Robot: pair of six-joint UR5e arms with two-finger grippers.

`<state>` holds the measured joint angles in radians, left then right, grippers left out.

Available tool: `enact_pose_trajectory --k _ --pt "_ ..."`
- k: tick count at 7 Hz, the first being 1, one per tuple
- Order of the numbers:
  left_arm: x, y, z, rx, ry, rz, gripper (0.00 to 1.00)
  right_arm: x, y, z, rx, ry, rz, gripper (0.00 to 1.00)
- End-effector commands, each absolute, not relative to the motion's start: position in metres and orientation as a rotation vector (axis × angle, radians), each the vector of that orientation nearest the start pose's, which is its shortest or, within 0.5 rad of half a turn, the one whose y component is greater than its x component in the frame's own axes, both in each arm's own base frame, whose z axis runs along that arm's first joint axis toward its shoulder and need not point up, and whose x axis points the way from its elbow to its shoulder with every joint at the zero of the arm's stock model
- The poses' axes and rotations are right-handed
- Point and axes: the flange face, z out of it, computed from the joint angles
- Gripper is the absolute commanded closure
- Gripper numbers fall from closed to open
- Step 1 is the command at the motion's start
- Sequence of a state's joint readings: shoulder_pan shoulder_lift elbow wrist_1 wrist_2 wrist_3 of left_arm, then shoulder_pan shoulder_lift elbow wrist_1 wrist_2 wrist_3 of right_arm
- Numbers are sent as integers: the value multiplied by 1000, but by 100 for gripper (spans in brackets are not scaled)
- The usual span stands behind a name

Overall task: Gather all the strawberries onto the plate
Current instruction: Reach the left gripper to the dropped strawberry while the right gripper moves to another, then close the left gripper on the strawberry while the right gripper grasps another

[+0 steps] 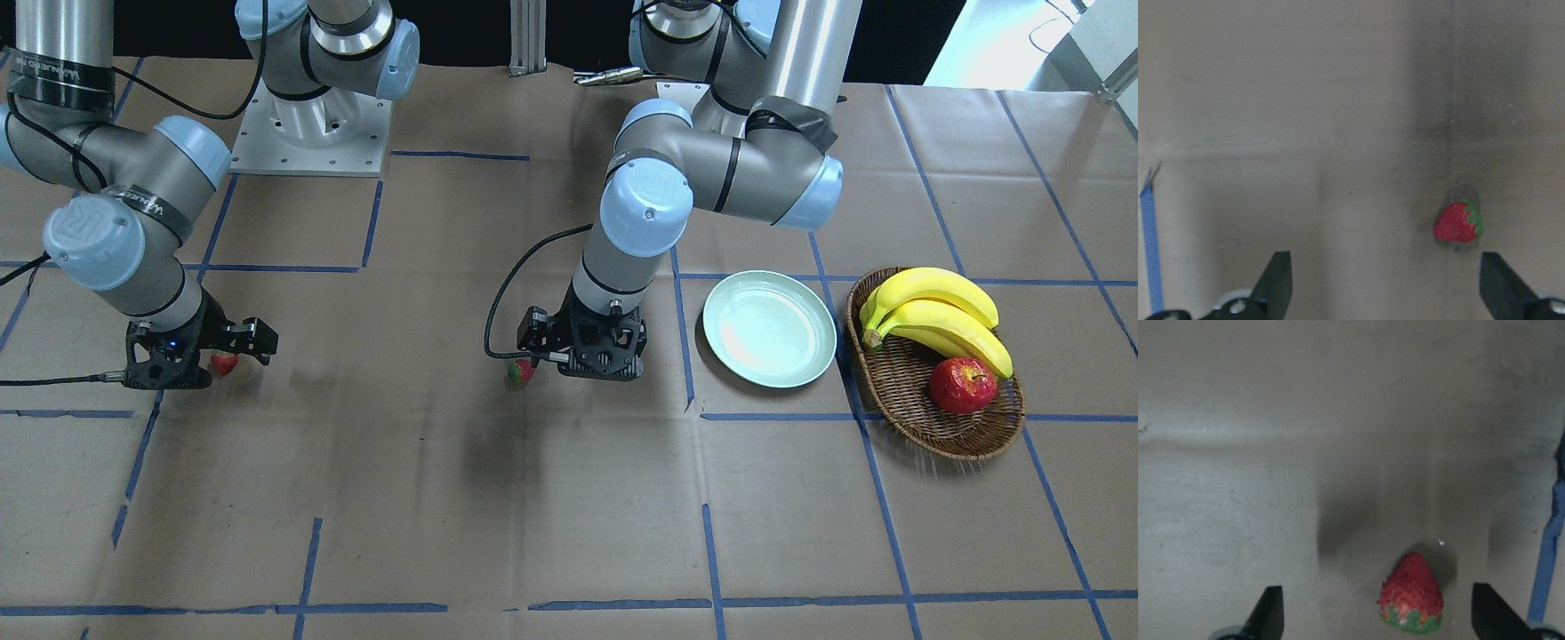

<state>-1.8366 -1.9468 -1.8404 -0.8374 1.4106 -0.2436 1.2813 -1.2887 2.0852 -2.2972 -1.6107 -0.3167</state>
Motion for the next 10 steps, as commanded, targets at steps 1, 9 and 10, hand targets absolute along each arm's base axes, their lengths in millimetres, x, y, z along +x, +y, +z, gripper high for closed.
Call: enact_pose_trajectory --k 1,9,10 --pt "-339 -530 196 126 3317 -36 0 -22 -504 175 -24 3161 123 12" --pt "-341 -499 177 51 3298 85 41 -33 -503 183 -5 3162 227 97" --pt "-341 -499 181 50 3300 73 62 -34 -508 202 -4 3168 207 97"
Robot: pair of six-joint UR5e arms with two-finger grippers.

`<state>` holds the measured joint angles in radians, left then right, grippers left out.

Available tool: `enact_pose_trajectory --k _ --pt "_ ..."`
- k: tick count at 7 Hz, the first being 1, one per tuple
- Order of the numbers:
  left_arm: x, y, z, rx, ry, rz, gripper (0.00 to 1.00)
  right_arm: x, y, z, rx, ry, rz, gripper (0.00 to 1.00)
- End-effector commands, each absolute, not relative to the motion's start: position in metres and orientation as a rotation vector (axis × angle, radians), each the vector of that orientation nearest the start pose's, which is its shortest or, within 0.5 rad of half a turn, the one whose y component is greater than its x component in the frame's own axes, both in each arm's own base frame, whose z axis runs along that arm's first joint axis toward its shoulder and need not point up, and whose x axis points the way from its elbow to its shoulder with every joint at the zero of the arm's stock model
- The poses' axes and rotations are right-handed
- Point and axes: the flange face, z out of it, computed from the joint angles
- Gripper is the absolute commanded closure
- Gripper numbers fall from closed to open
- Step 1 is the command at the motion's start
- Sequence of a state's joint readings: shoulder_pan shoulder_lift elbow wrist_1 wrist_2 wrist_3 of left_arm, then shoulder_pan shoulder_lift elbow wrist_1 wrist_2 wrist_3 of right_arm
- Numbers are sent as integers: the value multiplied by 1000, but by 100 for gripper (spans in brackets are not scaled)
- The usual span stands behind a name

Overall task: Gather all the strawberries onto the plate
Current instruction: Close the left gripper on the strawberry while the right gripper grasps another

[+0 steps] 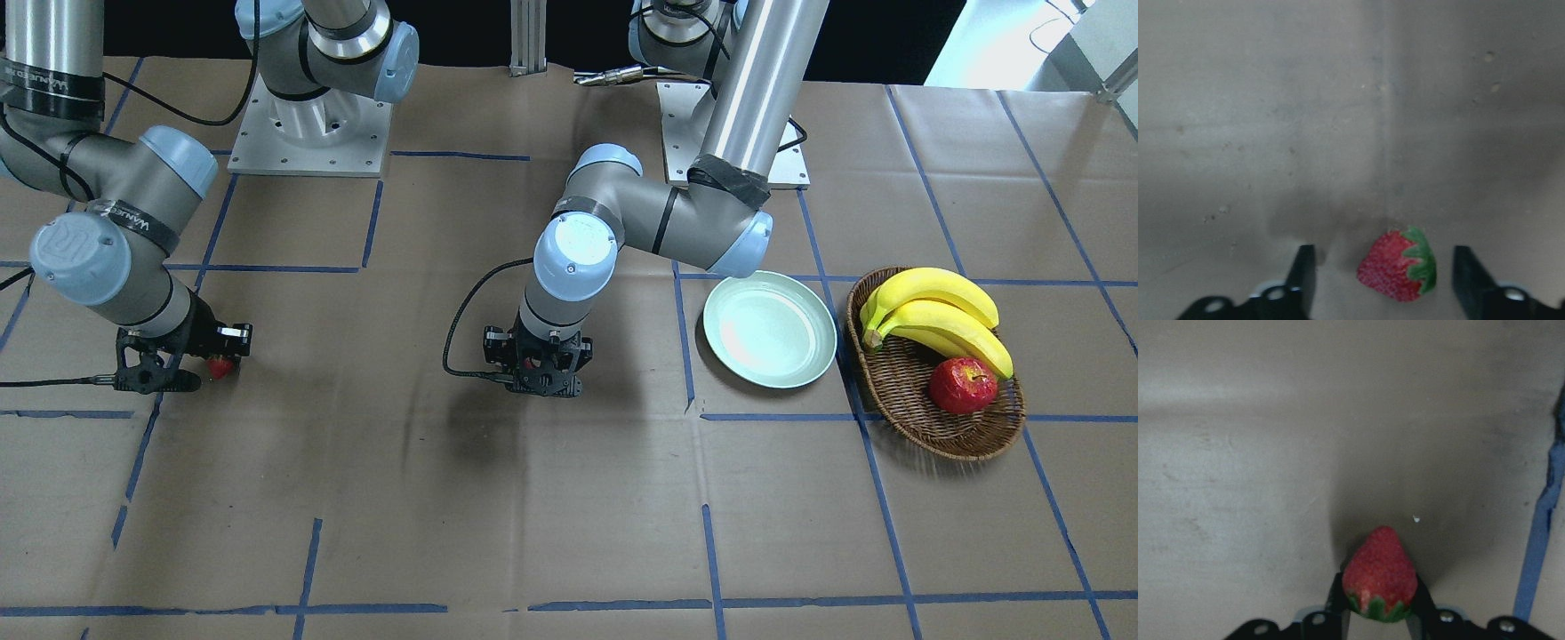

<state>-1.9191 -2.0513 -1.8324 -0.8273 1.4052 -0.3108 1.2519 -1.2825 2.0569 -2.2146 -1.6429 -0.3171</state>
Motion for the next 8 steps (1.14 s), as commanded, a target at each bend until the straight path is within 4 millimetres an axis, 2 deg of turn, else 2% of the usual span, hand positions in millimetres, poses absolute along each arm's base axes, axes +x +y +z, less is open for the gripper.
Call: enact_pose_trajectory --k 1,2,3,4,5,6,7,8 --pt "-340 -499 182 50 3298 69 82 -32 -513 235 -10 3168 190 97" --pt "-340 -499 184 48 3295 62 92 -28 -520 261 -7 3160 182 97" --pt "-339 -499 188 48 3290 48 100 -12 -526 265 -19 3160 179 97" --pt "-337 -499 195 52 3290 32 100 6 -527 265 -26 3163 175 97" --pt "-322 -496 224 48 3262 -45 100 21 -526 264 -16 3165 176 97" --pt "-296 -490 247 36 3153 -55 100 29 -526 263 -2 3166 180 97" --pt "-258 -488 265 114 3126 -17 100 46 -524 263 10 3167 177 97" --pt "-214 -481 280 117 3123 -4 100 88 -521 259 42 3144 173 97"
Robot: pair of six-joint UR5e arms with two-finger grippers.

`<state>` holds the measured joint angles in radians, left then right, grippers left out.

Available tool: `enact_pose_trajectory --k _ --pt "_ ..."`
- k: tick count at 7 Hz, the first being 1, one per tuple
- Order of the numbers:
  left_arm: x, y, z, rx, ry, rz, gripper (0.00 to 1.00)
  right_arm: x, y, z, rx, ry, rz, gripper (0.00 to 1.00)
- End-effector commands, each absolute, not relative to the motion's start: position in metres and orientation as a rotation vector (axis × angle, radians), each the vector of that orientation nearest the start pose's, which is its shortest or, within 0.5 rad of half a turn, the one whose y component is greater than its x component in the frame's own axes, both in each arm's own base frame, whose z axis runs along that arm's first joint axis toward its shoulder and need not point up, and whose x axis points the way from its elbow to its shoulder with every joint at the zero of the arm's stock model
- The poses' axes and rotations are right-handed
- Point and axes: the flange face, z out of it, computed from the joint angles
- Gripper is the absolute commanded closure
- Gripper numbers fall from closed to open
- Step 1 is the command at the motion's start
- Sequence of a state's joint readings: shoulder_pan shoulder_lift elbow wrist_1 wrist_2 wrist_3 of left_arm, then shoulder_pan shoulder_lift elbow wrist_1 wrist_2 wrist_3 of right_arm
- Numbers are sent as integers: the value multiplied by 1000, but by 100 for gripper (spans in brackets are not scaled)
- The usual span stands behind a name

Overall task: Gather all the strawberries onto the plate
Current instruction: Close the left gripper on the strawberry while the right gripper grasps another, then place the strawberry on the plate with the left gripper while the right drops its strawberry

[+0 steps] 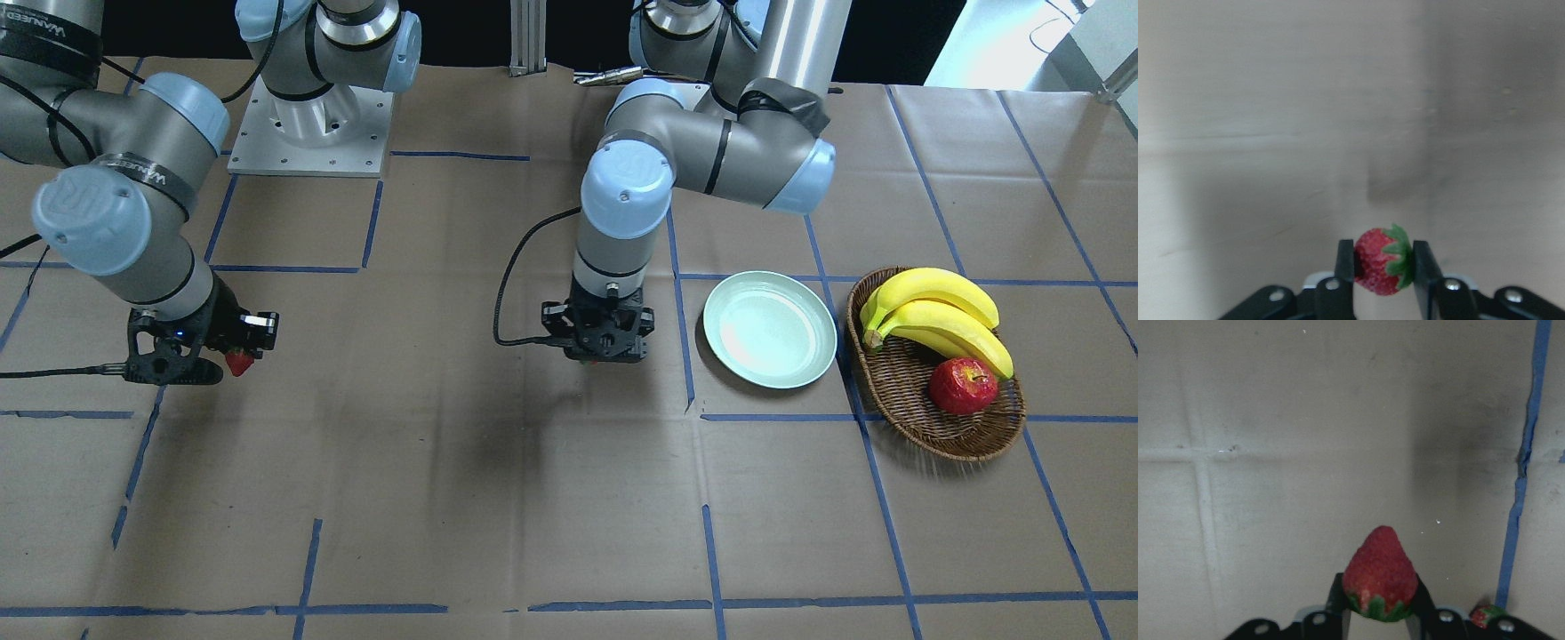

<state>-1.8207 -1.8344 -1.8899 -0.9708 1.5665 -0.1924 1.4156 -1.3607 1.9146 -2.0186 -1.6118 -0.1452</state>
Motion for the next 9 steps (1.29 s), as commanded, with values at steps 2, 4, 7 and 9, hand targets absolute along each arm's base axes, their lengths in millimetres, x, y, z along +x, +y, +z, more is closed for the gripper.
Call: enact_pose_trajectory --k 2,4,7,9 --pt "-118 -446 273 197 3120 26 100 201 -520 246 106 3113 163 97" --pt "-46 -434 252 165 3140 105 100 334 -522 213 174 3105 163 97" --pt "-5 -438 216 175 3148 116 94 398 -526 164 213 3106 136 97" --pt "1 -444 205 160 3146 97 85 393 -517 191 204 3091 149 1"
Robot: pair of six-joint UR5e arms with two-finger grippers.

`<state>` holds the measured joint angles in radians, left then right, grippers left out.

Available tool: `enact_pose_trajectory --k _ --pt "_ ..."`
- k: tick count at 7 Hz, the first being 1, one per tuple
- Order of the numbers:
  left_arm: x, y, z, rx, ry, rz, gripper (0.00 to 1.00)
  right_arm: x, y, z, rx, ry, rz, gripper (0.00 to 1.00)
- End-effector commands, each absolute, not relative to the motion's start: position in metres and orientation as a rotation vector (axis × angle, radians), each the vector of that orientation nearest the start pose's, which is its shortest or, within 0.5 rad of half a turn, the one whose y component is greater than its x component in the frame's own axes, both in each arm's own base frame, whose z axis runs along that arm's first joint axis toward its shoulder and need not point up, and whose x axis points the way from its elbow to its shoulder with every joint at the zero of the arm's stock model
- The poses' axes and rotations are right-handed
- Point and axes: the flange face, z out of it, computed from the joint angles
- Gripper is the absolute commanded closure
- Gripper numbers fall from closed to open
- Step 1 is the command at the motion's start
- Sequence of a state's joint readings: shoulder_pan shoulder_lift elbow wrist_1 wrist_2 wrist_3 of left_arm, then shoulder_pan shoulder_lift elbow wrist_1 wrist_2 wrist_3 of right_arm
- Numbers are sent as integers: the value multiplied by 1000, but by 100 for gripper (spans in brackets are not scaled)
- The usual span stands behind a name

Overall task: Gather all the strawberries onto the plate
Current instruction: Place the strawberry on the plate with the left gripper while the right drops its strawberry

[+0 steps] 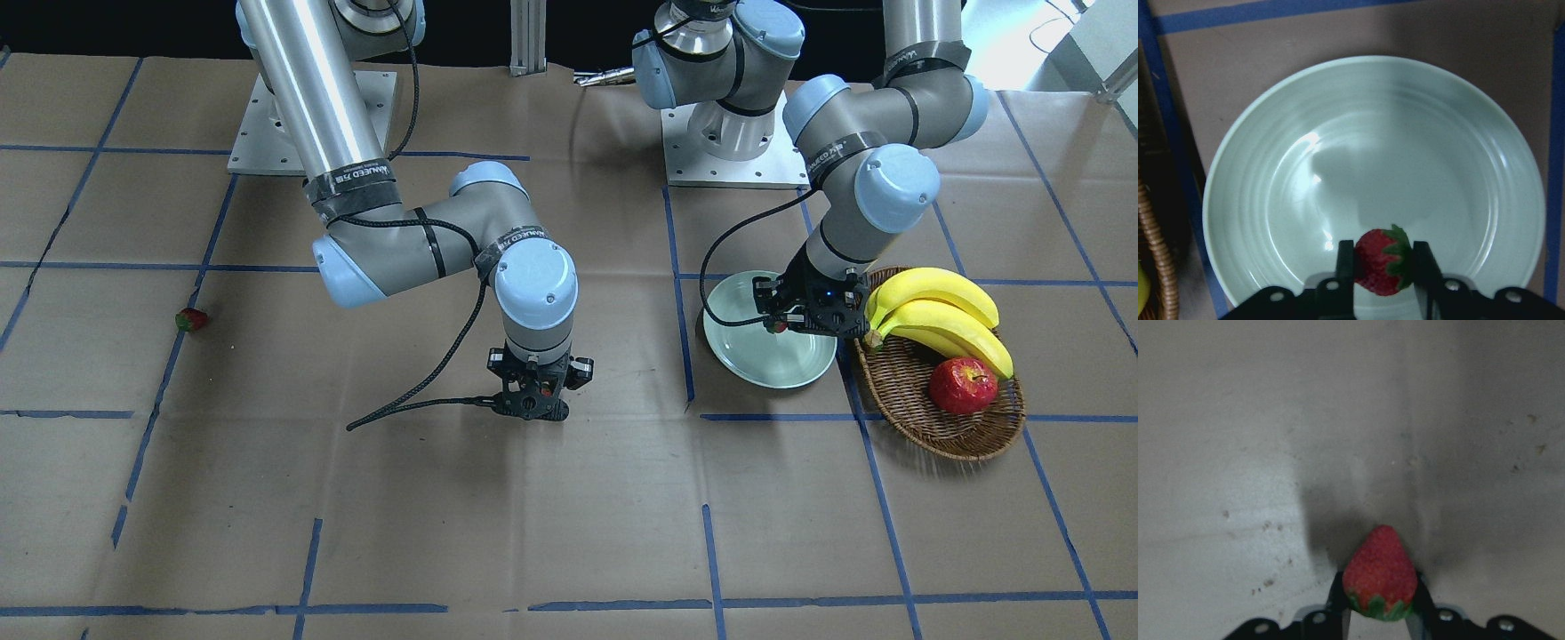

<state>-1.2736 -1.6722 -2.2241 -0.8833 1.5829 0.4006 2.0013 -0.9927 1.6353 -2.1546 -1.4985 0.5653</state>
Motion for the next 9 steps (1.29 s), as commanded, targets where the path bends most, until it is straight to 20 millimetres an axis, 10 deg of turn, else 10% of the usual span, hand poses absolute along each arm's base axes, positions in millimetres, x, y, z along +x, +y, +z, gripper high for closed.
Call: enact_pose_trajectory --k 1,4,5,7,9 --pt "1 -444 207 160 3141 88 58 391 -516 196 210 3097 176 0" --pt "1 -444 217 157 3132 57 8 361 -507 246 147 3120 236 0" --pt "-6 -444 226 156 3128 38 1 320 -514 272 84 3123 285 0" --pt "-38 -443 238 108 3139 -7 1 198 -487 291 -4 3130 327 0" --pt "-127 -454 262 90 3154 -45 1 54 -442 289 -10 3115 189 0"
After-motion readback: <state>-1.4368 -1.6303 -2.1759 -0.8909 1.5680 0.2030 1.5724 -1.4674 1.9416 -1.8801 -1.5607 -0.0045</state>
